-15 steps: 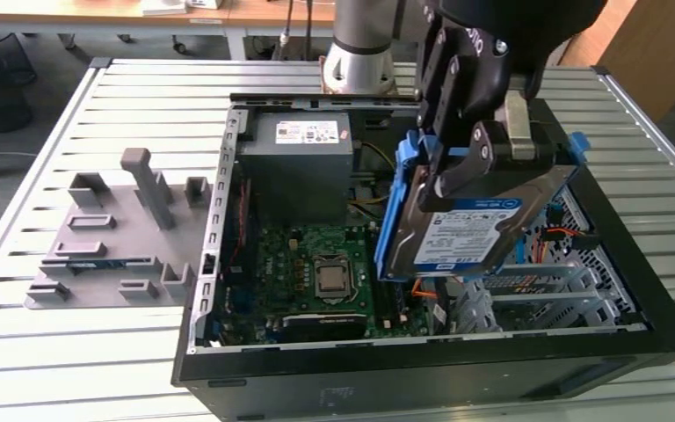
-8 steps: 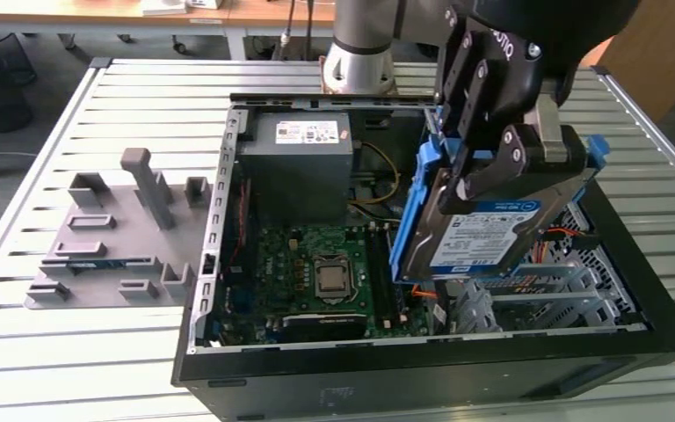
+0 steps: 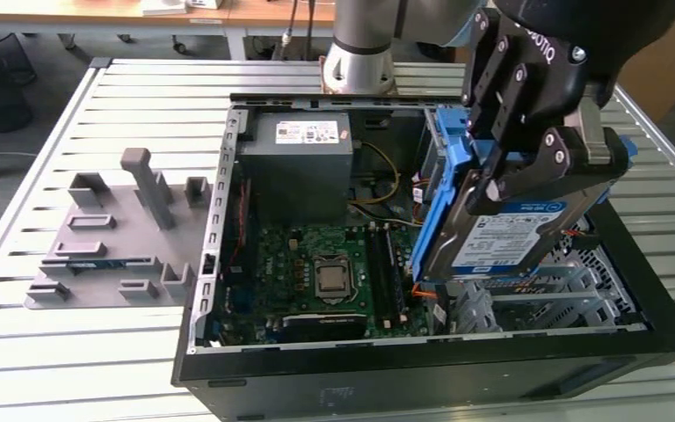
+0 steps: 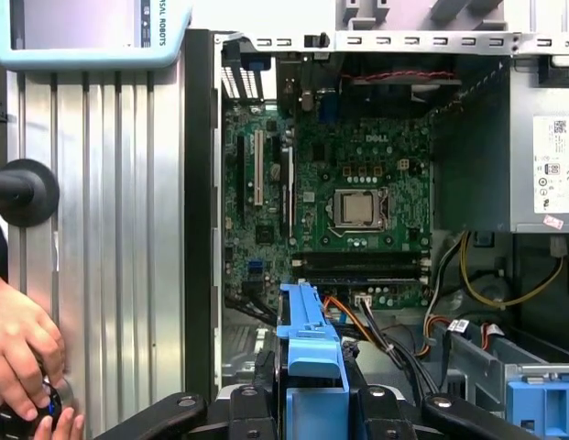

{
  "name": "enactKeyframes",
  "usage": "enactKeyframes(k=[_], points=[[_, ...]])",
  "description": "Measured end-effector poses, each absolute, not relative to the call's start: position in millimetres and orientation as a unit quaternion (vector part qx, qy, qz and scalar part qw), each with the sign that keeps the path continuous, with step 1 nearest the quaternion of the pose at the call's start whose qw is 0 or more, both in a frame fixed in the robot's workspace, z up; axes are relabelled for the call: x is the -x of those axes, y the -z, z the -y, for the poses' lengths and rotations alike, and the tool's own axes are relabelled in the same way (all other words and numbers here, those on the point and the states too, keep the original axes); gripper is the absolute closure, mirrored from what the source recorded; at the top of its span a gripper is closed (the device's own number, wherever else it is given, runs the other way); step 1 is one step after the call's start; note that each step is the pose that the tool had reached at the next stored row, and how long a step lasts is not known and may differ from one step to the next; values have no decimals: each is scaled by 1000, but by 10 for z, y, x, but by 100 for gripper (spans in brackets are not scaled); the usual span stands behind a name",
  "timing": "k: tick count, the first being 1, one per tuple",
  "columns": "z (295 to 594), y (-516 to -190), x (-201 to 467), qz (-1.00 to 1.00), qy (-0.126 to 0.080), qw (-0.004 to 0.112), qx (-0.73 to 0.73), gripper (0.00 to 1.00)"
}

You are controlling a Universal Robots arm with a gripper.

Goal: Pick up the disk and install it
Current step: 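Insert the disk into the insertion slot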

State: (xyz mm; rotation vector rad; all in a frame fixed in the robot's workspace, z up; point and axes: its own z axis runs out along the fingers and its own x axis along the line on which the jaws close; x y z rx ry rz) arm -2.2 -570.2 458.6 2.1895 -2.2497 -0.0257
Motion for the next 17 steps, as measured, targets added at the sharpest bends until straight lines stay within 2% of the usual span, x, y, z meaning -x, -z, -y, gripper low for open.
enactKeyframes(k=[17], points=[[5725, -4550, -355, 717, 8, 1, -697, 64]])
